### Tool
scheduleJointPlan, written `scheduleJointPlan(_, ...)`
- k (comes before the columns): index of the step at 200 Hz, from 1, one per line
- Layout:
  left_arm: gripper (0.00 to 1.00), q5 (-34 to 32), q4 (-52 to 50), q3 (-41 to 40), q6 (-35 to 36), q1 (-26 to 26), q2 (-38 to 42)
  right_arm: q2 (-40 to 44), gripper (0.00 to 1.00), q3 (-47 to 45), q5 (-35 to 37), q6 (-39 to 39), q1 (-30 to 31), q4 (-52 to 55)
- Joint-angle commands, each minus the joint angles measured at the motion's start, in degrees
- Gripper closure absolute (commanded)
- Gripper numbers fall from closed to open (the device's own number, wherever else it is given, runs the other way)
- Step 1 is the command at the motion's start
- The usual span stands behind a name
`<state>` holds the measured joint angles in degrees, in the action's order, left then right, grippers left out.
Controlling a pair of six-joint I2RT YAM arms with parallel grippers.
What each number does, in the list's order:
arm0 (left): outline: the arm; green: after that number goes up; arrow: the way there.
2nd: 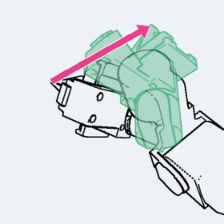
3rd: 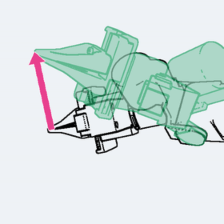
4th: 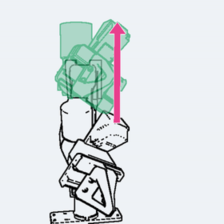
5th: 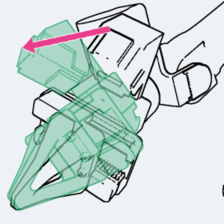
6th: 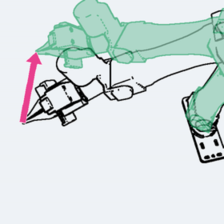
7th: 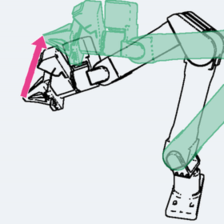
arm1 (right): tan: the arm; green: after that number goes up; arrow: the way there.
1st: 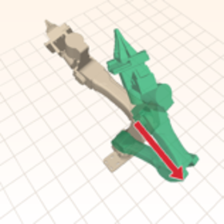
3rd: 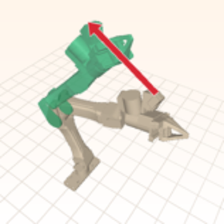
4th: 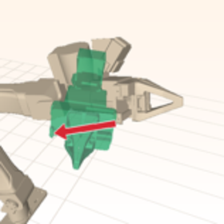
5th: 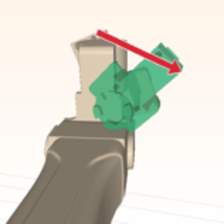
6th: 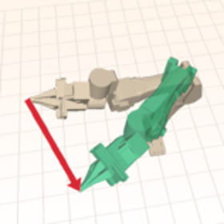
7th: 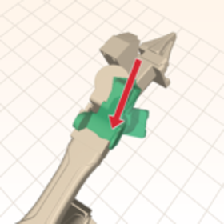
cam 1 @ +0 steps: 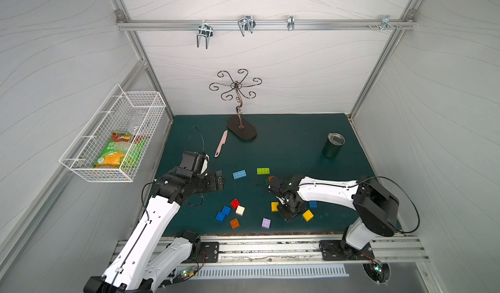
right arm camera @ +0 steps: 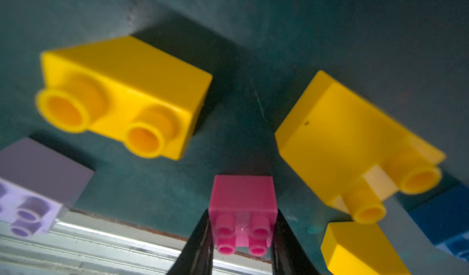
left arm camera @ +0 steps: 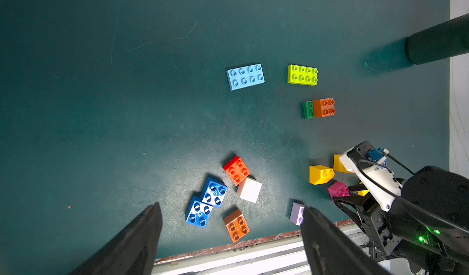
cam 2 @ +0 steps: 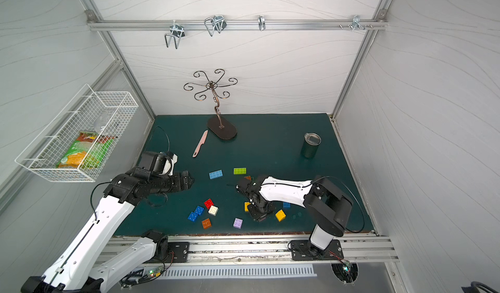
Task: Assemble the number 1 with lego
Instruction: Pick up the lego brick from the center of the board.
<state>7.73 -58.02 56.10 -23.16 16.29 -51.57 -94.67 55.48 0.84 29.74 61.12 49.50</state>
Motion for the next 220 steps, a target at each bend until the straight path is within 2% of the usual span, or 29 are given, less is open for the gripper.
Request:
scheduleJointPlan(1, 0.09, -0.4, 3.0, -0.1, -0.2, 0.3, 0.6, -0.8, 0.74, 1.0, 1.2, 3.4, 0.2, 2.4)
scheduleJointPlan(23, 0.09, -0.5, 3.1, -0.1, -0.2, 0.3, 1.0, -0.6, 0.76, 0.8, 1.0, 4.8, -0.1, 2.0)
scheduleJointPlan(41, 0.09, -0.4, 3.1, -0.1, -0.2, 0.3, 1.3, -0.9, 0.69, 0.5, 0.5, 5.2, -0.5, 1.4)
scheduleJointPlan(77, 0.08, -0.4, 3.1, -0.2, -0.1, 0.3, 1.7, -1.9, 0.61, 0.4, 0.4, 5.3, -0.9, 0.9)
scheduleJointPlan(94, 0.08, -0.5, 3.1, -0.2, -0.1, 0.3, 1.9, -2.1, 0.60, 0.6, 0.3, 5.5, -1.0, 0.8)
scheduleJointPlan(151, 0.08, -0.7, 3.1, -0.3, -0.1, 0.3, 2.3, -0.1, 0.77, 0.9, -0.2, 7.3, -1.9, 2.1)
scheduleJointPlan(189, 0.08, -0.7, 3.1, -0.3, -0.2, 0.3, 2.3, 4.5, 0.79, 6.0, 0.0, 9.7, -3.3, 8.8)
scheduleJointPlan(220, 0.08, -0.9, 3.0, -0.3, -0.2, 0.5, 2.5, 5.9, 0.80, 12.4, 0.3, 9.6, -6.8, 12.7)
